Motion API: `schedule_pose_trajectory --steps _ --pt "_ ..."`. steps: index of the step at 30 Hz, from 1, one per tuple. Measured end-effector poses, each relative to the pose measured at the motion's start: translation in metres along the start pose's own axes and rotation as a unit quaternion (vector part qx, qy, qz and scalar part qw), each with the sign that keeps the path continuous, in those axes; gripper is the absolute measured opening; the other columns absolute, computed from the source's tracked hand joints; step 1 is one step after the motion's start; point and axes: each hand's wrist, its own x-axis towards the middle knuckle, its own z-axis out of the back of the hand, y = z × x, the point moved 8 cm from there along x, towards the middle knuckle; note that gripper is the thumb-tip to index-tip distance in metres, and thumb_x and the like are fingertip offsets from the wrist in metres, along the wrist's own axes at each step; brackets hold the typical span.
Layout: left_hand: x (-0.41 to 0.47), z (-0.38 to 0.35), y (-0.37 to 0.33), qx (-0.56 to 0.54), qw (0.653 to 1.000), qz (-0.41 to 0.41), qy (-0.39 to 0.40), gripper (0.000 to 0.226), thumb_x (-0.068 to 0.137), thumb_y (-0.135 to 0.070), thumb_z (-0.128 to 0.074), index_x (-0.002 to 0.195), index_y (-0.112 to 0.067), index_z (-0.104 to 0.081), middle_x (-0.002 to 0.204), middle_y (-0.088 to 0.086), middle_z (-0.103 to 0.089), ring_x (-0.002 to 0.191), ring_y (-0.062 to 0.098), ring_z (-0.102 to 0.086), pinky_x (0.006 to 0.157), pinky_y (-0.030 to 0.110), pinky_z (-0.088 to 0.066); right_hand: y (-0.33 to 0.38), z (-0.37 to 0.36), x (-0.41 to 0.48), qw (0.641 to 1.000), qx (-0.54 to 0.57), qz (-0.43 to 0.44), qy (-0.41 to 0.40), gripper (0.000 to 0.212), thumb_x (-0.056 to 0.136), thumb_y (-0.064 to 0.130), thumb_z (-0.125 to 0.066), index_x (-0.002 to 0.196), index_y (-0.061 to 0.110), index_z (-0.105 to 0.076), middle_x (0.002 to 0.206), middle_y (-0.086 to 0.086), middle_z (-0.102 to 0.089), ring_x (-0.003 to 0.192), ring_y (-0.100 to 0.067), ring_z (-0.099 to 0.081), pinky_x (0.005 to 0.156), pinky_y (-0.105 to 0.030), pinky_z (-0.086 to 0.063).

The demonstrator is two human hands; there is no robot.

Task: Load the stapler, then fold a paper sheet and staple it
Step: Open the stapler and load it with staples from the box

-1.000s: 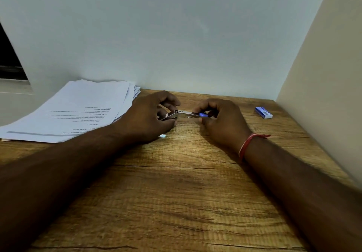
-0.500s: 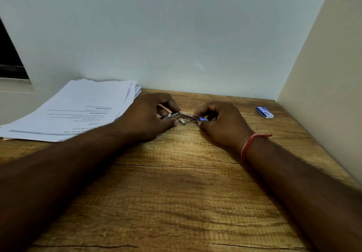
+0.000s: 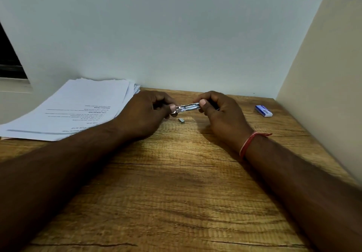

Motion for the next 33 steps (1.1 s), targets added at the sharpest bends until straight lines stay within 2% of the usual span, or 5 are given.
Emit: schedule_pose_trajectory --steps 5,10,18,28,33 --pt "0.001 -0.003 0.006 -0.016 1.000 0.007 0.012 0.029 0.114 -0.032 -0.062 0.094 -0.028 -0.082 0.095 -0.003 -0.083 0.098 0.028 -0.073 0.093 0.044 -0.056 -0.008 -0.002 0.001 0.999 -0.018 -0.035 0.007 0.033 0.115 0.033 -0.055 0.100 0.013 -0.076 0.089 -0.012 -0.070 0.065 -0.001 -0.049 0.061 -0.023 -0.039" --pt "-0.002 -0.005 0.001 -0.006 0.999 0.015 0.039 0.035 0.115 -0.031 -0.061 0.086 -0.026 -0.081 0.080 -0.014 -0.079 0.062 -0.002 -0.061 0.066 0.020 -0.042 -0.009 -0.004 0.001 0.998 -0.001 -0.052 0.031 0.029 0.110 0.033 -0.065 0.093 0.012 -0.076 0.082 -0.006 -0.070 0.064 0.003 -0.056 0.066 -0.022 -0.047" --pt "-0.007 -0.022 -0.002 0.052 0.990 0.023 0.133 0.020 0.109 -0.041 -0.070 0.099 -0.032 -0.084 0.092 -0.019 -0.080 0.087 -0.003 -0.070 0.076 0.023 -0.048 -0.006 -0.012 -0.005 0.995 -0.024 -0.042 0.085 0.008 0.093 0.025 -0.088 0.090 0.022 -0.080 0.083 0.001 -0.077 0.069 -0.002 -0.066 0.063 -0.015 -0.056" --pt "-0.001 -0.015 0.007 0.006 0.995 0.025 0.096 0.015 0.105 -0.038 -0.077 0.095 -0.029 -0.084 0.088 -0.009 -0.081 0.085 0.009 -0.075 0.085 0.038 -0.060 -0.001 -0.021 -0.005 0.986 -0.112 0.019 0.121 0.017 0.106 0.031 -0.071 0.118 0.036 -0.083 0.112 0.027 -0.072 0.107 0.010 -0.061 0.089 -0.018 -0.045" --pt "0.004 -0.002 0.014 -0.020 0.999 0.038 0.006 0.018 0.104 -0.035 -0.078 0.096 -0.020 -0.083 0.077 -0.009 -0.074 0.062 -0.005 -0.061 0.067 0.023 -0.050 -0.002 -0.035 -0.006 0.964 -0.200 0.057 0.166 0.030 0.110 0.036 -0.057 0.128 0.053 -0.074 0.139 0.030 -0.068 0.133 -0.015 -0.049 0.122 -0.056 -0.031"
